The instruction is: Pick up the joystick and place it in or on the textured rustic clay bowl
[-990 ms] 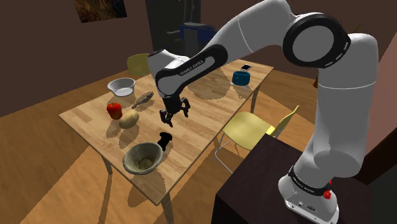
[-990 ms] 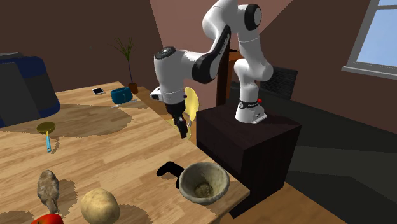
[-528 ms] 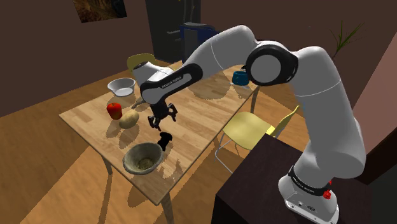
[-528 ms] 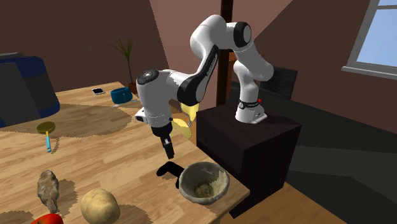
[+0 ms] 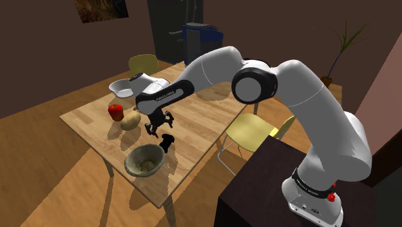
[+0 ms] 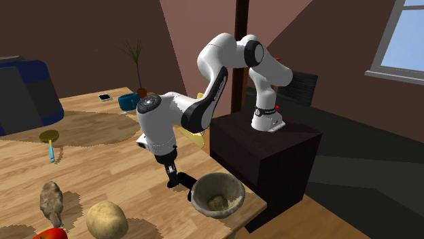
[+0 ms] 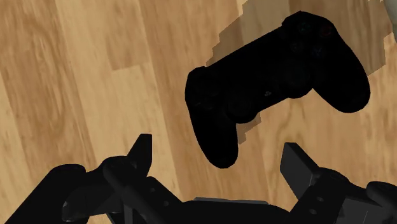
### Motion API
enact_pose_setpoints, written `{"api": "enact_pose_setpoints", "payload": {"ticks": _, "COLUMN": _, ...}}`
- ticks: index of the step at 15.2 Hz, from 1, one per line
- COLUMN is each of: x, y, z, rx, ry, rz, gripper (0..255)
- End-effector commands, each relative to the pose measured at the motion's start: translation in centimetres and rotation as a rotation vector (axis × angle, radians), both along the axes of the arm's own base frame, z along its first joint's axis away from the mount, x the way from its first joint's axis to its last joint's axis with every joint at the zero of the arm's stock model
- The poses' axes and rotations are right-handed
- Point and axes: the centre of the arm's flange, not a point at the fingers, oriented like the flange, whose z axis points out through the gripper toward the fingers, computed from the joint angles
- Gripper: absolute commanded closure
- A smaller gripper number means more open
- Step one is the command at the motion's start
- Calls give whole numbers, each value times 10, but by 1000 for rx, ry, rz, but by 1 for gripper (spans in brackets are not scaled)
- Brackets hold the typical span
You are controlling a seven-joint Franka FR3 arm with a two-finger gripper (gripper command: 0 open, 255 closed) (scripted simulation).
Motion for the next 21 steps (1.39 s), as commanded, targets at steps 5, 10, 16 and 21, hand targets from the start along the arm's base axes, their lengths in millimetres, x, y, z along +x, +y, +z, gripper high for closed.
{"api": "enact_pose_setpoints", "payload": {"ticks": 5, "x": -3, "y": -3, "z": -25, "rx": 0, "ry": 0, "rz": 0, "gripper": 0}}
{"api": "enact_pose_setpoints", "payload": {"ticks": 10, "x": -3, "y": -3, "z": -25, "rx": 0, "ry": 0, "rz": 0, "gripper": 0}}
{"api": "enact_pose_setpoints", "payload": {"ticks": 16, "x": -3, "y": -3, "z": -25, "rx": 0, "ry": 0, "rz": 0, "gripper": 255}}
{"api": "enact_pose_setpoints", "payload": {"ticks": 21, "x": -3, "y": -3, "z": -25, "rx": 0, "ry": 0, "rz": 0, "gripper": 255}}
